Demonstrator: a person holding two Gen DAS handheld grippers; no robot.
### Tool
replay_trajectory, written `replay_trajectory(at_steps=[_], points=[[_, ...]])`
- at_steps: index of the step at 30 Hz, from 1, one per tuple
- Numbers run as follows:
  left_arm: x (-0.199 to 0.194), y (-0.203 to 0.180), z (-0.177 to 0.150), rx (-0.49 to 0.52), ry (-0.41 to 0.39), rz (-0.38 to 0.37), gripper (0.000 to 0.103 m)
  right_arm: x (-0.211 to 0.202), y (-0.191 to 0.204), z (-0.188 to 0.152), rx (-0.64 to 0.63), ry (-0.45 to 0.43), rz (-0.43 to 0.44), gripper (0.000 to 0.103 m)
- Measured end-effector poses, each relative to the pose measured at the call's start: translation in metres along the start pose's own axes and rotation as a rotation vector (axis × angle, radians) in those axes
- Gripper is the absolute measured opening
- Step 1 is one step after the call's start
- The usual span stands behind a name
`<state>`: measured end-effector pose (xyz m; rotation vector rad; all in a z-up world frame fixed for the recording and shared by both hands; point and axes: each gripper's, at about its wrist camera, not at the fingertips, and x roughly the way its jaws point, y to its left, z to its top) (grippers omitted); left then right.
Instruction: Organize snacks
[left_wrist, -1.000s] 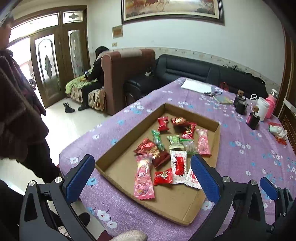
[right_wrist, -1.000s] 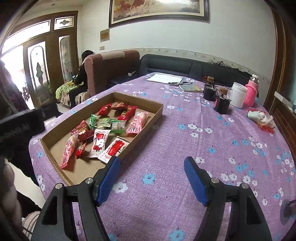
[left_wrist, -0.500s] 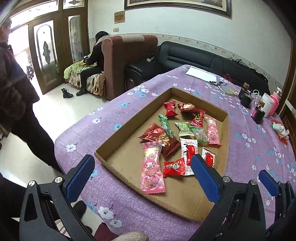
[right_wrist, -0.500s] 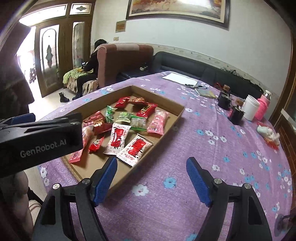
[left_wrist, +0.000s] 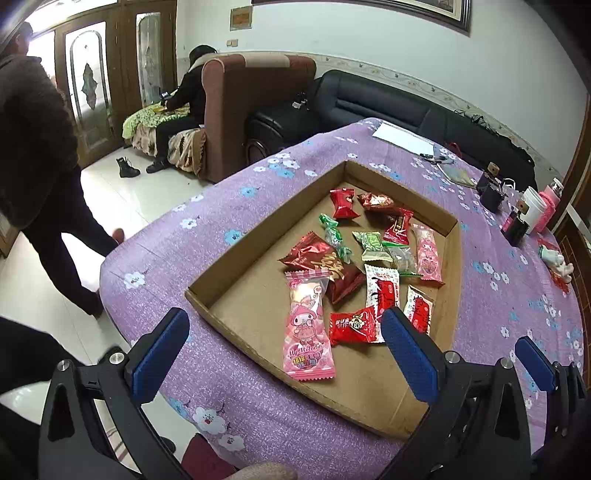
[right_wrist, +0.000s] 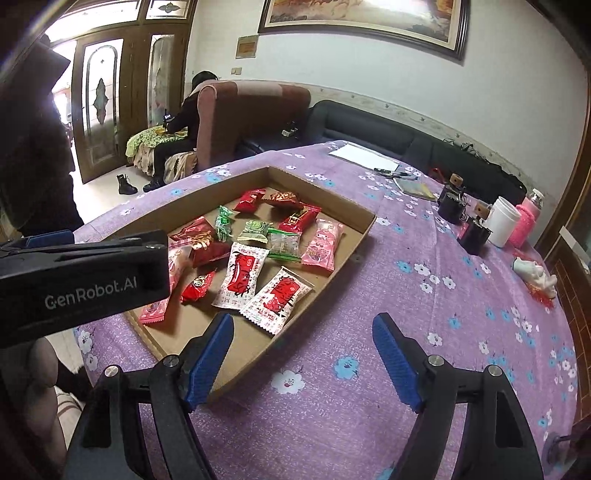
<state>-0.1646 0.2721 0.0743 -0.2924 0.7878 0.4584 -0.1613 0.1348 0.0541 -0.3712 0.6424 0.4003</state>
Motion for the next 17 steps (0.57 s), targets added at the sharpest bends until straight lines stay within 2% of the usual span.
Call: replay_trajectory(at_steps=[17], points=[[0.0033, 0.0055, 0.0001, -0.022, 0.022, 0.001, 0.103, -0.0003, 0.0017, -0.0001, 0.001, 0.000, 0.009, 0.080]])
